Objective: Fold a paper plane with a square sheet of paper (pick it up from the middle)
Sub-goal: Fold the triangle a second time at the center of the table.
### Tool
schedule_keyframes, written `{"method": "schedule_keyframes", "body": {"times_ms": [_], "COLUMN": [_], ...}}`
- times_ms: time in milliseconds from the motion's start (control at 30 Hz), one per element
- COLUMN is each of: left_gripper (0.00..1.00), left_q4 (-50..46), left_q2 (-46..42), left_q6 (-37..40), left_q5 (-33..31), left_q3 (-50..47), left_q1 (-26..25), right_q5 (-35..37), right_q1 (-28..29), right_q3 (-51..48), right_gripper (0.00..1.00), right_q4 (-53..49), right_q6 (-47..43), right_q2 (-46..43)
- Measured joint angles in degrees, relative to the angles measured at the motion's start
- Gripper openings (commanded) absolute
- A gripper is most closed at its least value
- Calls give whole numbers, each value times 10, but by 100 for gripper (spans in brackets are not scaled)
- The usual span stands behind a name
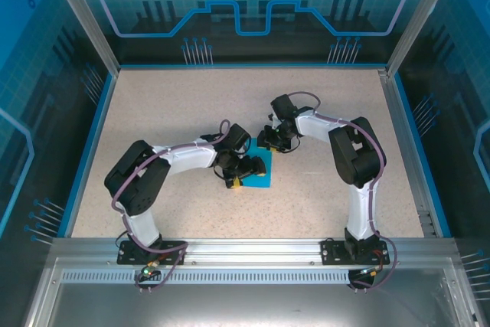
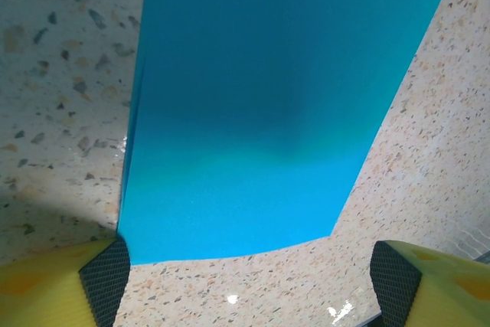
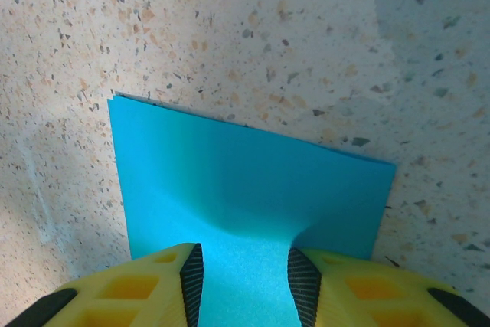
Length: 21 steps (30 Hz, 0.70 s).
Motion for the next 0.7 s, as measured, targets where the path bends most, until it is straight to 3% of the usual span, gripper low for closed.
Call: {"method": "schedule_keyframes", "body": {"times_ms": [700], "left_gripper": [74], "left_q4": [-18], "left_q2": [24], "left_q6": [34], "left_q5": [-28], "left_q3": [69], "left_q1": [-2], "right_q5": [0], "right_q1": [0], "right_q3": [0], "right_gripper": [40], "right_q4": [0], "right_q6": [0], "right_q2": [0]}}
